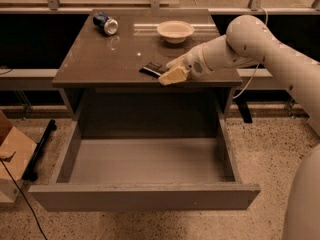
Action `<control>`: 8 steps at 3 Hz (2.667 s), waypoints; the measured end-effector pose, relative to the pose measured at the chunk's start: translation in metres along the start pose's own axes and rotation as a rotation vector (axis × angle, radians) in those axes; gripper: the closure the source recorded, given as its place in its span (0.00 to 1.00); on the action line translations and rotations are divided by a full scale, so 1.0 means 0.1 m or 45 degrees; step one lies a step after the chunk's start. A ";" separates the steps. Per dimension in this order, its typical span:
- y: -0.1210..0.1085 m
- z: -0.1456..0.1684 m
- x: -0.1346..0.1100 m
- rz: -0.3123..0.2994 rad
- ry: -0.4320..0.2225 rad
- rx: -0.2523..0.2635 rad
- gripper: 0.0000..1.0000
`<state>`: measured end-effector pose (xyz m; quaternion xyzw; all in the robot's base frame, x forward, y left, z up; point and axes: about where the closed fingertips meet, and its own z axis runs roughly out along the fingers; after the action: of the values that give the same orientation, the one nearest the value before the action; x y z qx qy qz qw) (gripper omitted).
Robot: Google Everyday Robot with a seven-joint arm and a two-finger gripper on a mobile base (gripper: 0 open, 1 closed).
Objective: Place rxbar chocolate into top drawer
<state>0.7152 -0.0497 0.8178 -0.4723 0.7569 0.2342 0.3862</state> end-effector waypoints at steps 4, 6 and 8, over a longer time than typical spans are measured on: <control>0.00 -0.01 -0.01 0.000 0.000 0.000 1.00; 0.21 -0.67 -0.11 -0.068 -0.071 0.064 1.00; 0.29 -0.64 -0.04 -0.068 -0.032 0.062 1.00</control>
Offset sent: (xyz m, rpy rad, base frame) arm -0.1957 -0.0765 0.1661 0.1020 -0.1581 -0.0003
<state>0.6672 -0.0810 0.8588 -0.4796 0.7448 0.2112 0.4132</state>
